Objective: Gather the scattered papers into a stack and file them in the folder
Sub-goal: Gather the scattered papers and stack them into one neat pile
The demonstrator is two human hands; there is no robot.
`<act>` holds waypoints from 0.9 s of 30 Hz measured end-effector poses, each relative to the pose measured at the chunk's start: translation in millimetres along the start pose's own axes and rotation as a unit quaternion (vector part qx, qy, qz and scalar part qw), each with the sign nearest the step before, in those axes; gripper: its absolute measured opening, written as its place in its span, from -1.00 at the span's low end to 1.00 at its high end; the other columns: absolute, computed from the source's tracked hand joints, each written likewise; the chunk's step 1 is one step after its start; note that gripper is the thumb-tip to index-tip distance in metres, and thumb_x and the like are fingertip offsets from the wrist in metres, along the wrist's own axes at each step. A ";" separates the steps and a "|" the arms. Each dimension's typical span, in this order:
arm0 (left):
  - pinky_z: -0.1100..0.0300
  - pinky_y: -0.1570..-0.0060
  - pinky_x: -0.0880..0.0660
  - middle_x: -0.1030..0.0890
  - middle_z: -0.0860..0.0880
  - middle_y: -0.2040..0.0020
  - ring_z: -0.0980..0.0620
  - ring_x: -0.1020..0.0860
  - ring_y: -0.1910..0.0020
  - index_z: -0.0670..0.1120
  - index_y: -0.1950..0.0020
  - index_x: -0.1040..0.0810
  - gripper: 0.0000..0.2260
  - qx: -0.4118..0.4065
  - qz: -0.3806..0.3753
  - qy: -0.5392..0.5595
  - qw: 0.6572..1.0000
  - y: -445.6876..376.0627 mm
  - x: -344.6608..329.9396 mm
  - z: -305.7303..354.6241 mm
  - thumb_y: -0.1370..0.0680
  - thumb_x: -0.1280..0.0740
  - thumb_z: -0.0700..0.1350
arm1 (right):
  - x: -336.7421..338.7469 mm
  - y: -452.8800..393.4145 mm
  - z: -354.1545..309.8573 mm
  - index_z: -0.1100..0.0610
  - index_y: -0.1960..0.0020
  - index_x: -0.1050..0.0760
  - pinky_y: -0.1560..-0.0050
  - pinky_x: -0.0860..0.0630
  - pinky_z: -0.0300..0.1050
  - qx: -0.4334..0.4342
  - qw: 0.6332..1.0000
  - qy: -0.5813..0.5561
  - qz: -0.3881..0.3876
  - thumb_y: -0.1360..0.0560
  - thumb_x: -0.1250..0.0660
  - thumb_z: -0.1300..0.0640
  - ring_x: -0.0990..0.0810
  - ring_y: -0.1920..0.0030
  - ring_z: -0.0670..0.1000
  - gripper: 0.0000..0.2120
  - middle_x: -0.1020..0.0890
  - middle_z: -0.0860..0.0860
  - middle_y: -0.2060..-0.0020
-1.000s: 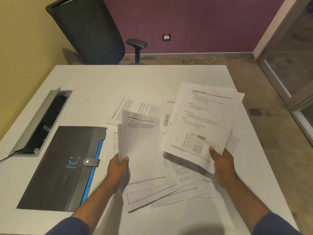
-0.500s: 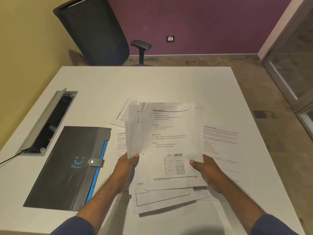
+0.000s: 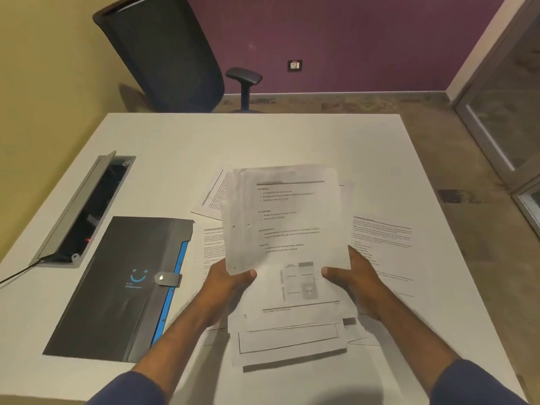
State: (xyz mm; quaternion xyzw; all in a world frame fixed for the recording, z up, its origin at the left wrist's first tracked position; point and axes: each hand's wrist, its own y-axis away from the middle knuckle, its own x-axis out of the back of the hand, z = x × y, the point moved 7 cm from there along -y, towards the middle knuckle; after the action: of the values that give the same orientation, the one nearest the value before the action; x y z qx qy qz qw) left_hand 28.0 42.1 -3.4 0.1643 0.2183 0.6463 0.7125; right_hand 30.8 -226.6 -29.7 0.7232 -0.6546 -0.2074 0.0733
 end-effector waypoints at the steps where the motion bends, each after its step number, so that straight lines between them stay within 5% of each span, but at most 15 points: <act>1: 0.23 0.14 -0.62 -0.68 -0.15 -0.04 -0.02 -0.69 0.07 -0.21 -0.22 -0.55 -0.69 -0.007 0.001 -0.017 1.000 -2.1 3.6 4.3 -0.49 -0.43 -0.34 | -1.7 -1.5 -6.7 -0.02 -0.25 -0.55 -0.09 -0.60 -0.06 0.001 1.000 -0.010 -0.013 -0.37 -0.54 0.26 -0.67 -0.15 0.03 -0.50 -0.69 0.02 -0.16; 5: 0.18 0.15 -0.57 -0.71 -0.10 0.06 -0.15 -0.64 0.02 -0.23 -0.10 -0.62 -0.70 -0.048 0.013 -0.070 0.996 -10.6 8.3 26.6 -0.38 -0.44 -0.36 | -9.1 -7.9 -41.1 0.09 -0.07 -0.66 0.09 -0.63 -0.21 0.028 0.999 -0.013 0.017 -0.33 -0.55 0.30 -0.73 -0.01 0.02 -0.67 -0.74 0.07 -0.03; 8: 0.13 -0.08 -0.59 -0.73 -0.02 -0.06 -0.06 -0.66 -0.11 -0.04 -0.17 -0.64 -0.57 -0.108 0.008 -0.053 0.993 -10.0 -2.0 49.7 -0.34 -0.48 -0.31 | -16.3 -7.8 -71.7 0.02 0.14 -0.65 0.28 -0.58 -0.36 0.088 0.992 0.038 0.079 -0.34 -0.56 0.27 -0.72 0.22 -0.16 -0.79 -0.75 -0.13 0.22; 12: 0.19 -0.04 -0.62 -0.70 0.03 -0.10 0.04 -0.64 -0.12 0.18 -0.15 -0.63 -0.52 -0.190 -0.014 -0.034 0.981 -1.5 -8.6 73.5 -0.33 -0.54 -0.23 | -21.2 1.3 -98.2 -0.02 0.19 -0.66 0.24 -0.59 -0.36 0.160 0.981 0.027 0.106 -0.34 -0.57 0.26 -0.72 0.21 -0.15 -0.80 -0.75 -0.18 0.25; 15: 0.07 -0.10 -0.62 -0.71 -0.09 -0.09 -0.09 -0.67 -0.11 0.01 -0.16 -0.64 -0.51 -0.200 -0.024 -0.017 0.979 3.4 -4.3 78.2 -0.25 -0.60 -0.17 | -26.2 10.4 -110.0 -0.12 0.17 -0.70 0.17 -0.58 -0.37 0.202 0.974 0.070 0.073 -0.33 -0.56 0.32 -0.72 0.17 -0.14 -0.68 -0.74 -0.19 0.22; 21: 0.02 -0.13 -0.57 -0.71 -0.18 -0.10 -0.12 -0.65 -0.14 -0.13 -0.18 -0.68 -0.60 -0.193 -0.040 -0.009 0.980 4.1 -10.3 80.9 -0.34 -0.54 -0.23 | -26.9 15.5 -117.3 0.08 -0.11 -0.66 -0.07 -0.60 -0.14 0.231 0.964 0.130 -0.015 -0.31 -0.59 0.25 -0.63 -0.14 0.01 -0.62 -0.69 -0.01 -0.07; 27: -0.01 -0.18 -0.56 -0.71 -0.16 -0.10 -0.13 -0.63 -0.17 -0.17 -0.21 -0.65 -0.70 -0.230 0.047 0.021 0.972 9.3 -21.1 86.6 -0.48 -0.46 -0.30 | -28.6 12.3 -118.0 -0.02 0.06 -0.71 -0.01 -0.62 0.12 0.243 0.960 0.119 0.073 -0.40 -0.52 0.27 -0.70 0.07 0.04 -0.78 -0.74 0.02 0.14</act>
State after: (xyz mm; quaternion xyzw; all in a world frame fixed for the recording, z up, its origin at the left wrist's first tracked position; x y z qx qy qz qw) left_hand 63.9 26.4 77.2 -0.0075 0.0706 0.7153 0.6952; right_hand 64.5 -219.8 87.3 0.6890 -0.7229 0.0513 -0.0125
